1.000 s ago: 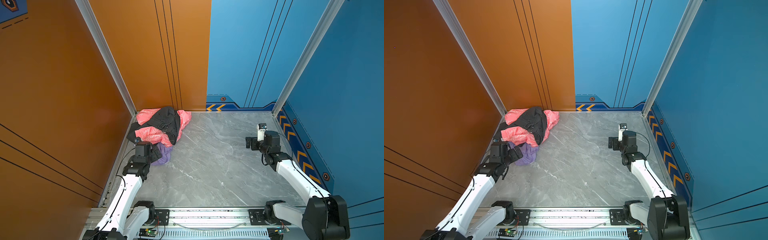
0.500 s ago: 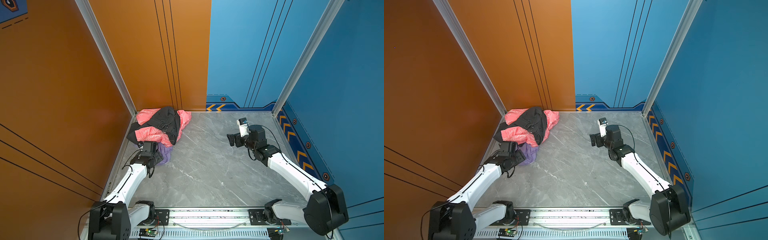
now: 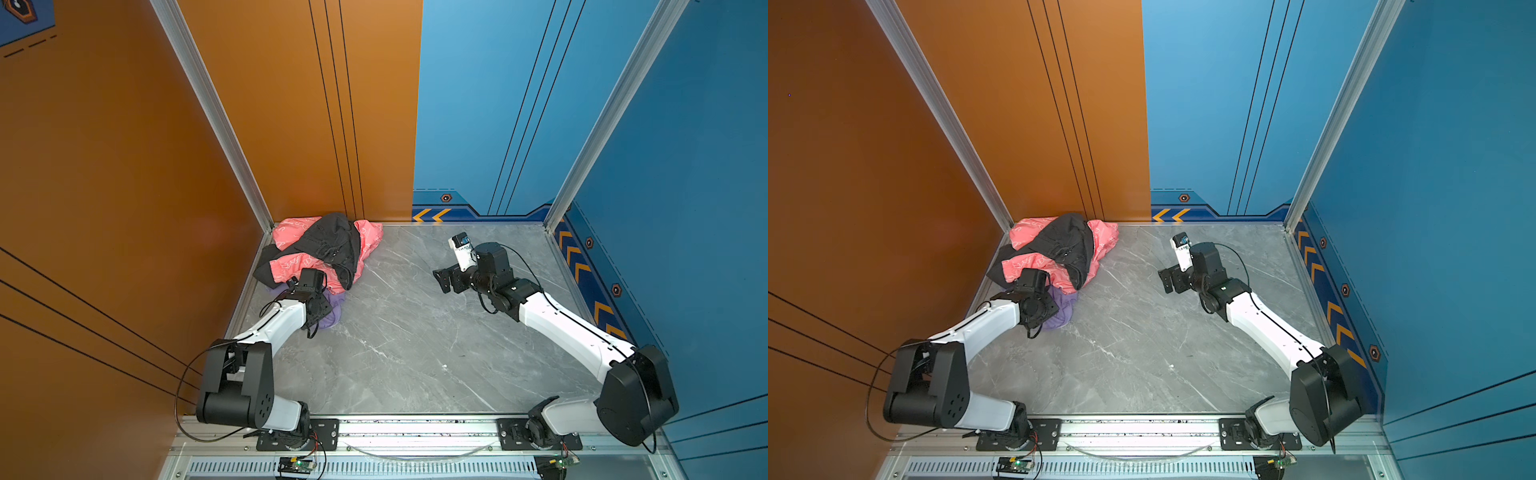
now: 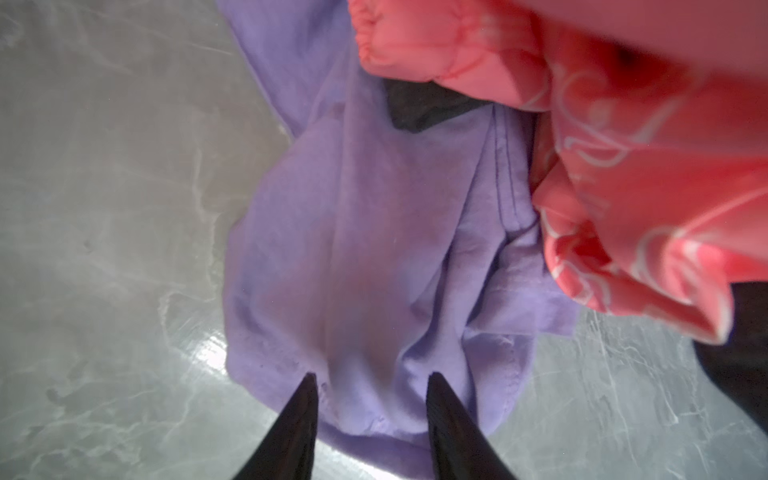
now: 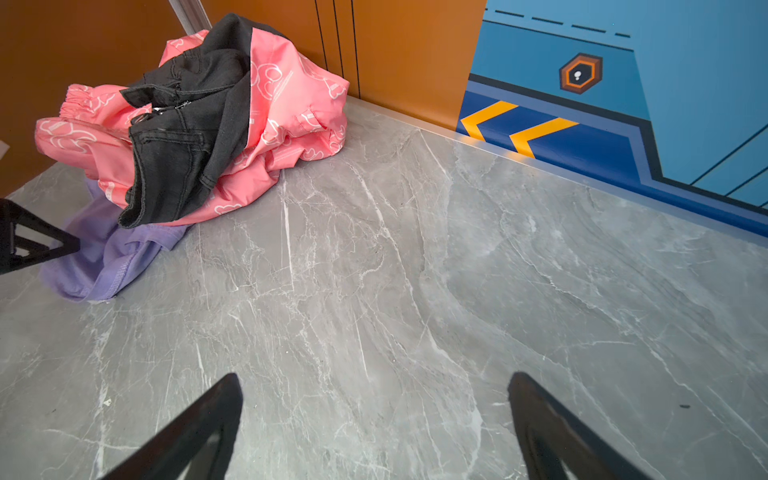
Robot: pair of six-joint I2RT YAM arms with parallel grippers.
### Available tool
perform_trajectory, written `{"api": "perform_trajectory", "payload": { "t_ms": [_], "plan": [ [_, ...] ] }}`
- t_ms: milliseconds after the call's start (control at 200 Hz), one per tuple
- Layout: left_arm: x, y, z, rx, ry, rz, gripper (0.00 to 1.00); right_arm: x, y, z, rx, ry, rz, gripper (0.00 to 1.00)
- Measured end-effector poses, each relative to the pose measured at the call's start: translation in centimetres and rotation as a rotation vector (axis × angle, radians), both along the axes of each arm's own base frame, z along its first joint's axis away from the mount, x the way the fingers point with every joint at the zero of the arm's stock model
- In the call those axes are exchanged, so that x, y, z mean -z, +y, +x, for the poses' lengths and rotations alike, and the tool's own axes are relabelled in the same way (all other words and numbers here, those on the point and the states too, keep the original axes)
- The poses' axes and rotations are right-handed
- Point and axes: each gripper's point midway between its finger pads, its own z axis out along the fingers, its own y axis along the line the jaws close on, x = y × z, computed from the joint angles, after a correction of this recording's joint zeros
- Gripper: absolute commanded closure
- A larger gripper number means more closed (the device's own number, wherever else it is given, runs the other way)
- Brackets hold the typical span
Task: Pick out a specific cloth from the pile
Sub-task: 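Grasp the purple cloth with the left gripper while the right arm reaches forward, then lift the purple cloth out of the pile with the left gripper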
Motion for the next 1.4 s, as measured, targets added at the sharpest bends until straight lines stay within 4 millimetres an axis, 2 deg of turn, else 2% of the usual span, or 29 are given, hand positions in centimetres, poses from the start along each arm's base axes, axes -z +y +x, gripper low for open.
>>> {"api": "perform_trajectory", "payload": {
  "t_ms": [45,190,275,350,525,631,731,831,931,1071,1401],
  "plan": [
    [0.4,-0.1,0.2,-0.001,0.01,-0.003,0.56,0.0,0.2,0.0,-0.008,0.003,-0.004,0.0],
    [2.0,-0.1,-0.1,-0.025,0.057,-0.011,0.71,0.4,0.7,-0.2,-0.022,0.014,-0.012,0.0],
    [2.4,-0.1,-0.2,-0.04,0.067,-0.017,0.84,0.5,1.0,-0.5,-0.031,0.017,-0.014,0.0],
    [2.7,-0.1,-0.2,-0.034,0.075,-0.013,1.0,0.6,1.3,-0.7,-0.039,0.021,-0.016,0.0],
    [2.8,-0.1,-0.2,-0.036,0.079,-0.016,1.0,0.8,1.9,-1.0,-0.051,0.026,-0.021,0.0],
    [2.1,-0.2,0.0,-0.023,0.06,-0.018,1.0,0.8,2.3,-0.9,-0.056,0.026,-0.026,0.0],
    [-0.3,-0.5,1.1,0.012,-0.005,-0.021,1.0,0.5,2.6,-0.7,-0.056,0.022,-0.028,0.0],
    [-4.1,-1.1,2.5,0.058,-0.111,-0.015,1.0,-0.1,2.5,-0.3,-0.046,0.003,-0.035,0.0],
    [-7.7,-1.7,3.0,0.106,-0.21,-0.003,1.0,-0.8,2.7,0.0,-0.051,-0.018,-0.04,0.0],
    [-11.6,-2.2,2.6,0.159,-0.316,0.034,1.0,-1.2,3.1,0.7,-0.059,-0.03,-0.047,0.0],
    [-18.8,-2.1,1.1,0.238,-0.494,0.13,1.0,-1.4,3.6,0.9,-0.089,-0.052,-0.079,0.0]
  ]
}}
